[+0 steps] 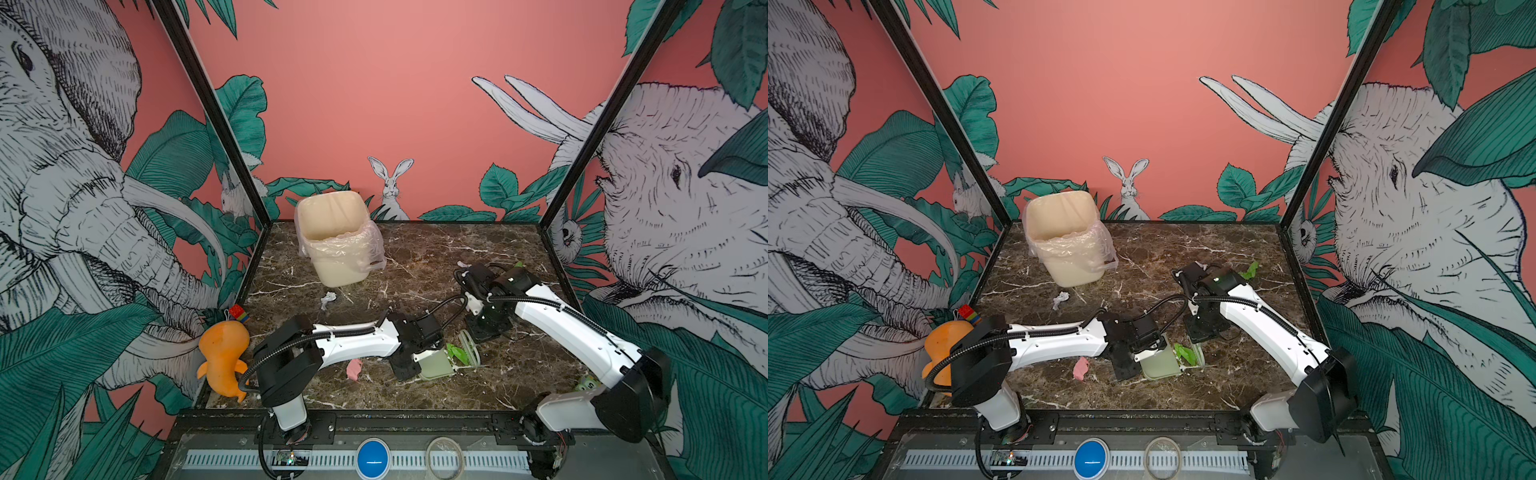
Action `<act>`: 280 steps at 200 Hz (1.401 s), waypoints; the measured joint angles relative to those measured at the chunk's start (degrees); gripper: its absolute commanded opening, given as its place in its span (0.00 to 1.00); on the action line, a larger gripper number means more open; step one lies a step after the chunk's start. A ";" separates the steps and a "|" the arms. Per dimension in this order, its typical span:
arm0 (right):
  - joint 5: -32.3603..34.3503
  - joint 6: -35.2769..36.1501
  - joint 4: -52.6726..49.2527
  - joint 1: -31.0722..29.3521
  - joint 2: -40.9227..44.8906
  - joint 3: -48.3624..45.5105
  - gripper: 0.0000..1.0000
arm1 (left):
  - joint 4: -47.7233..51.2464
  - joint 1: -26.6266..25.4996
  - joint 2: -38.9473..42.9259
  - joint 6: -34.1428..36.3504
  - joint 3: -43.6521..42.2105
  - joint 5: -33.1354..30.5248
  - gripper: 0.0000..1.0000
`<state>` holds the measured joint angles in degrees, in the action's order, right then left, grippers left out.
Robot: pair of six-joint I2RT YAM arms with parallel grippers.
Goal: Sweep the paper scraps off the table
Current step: 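Sweep the green scrap into the dustpan with the right gripper's brush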
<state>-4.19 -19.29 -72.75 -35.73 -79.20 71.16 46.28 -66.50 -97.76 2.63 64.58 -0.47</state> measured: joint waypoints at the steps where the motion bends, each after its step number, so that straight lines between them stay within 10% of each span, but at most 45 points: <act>1: 0.04 0.00 0.00 0.00 0.00 0.02 0.00 | 0.00 0.00 0.00 0.00 0.00 0.00 0.12; 89: 5.42 0.48 -2.10 0.46 -0.26 -0.28 0.00 | -0.42 -0.26 -0.07 0.07 0.00 -0.02 0.12; 280: -7.04 -8.57 5.35 -8.33 1.22 0.59 0.00 | -0.52 -0.26 -0.15 -0.09 0.00 -0.68 0.11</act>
<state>-11.22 -27.86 -67.40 -44.05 -77.97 71.75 45.76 -66.76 -97.91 2.55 64.58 -1.15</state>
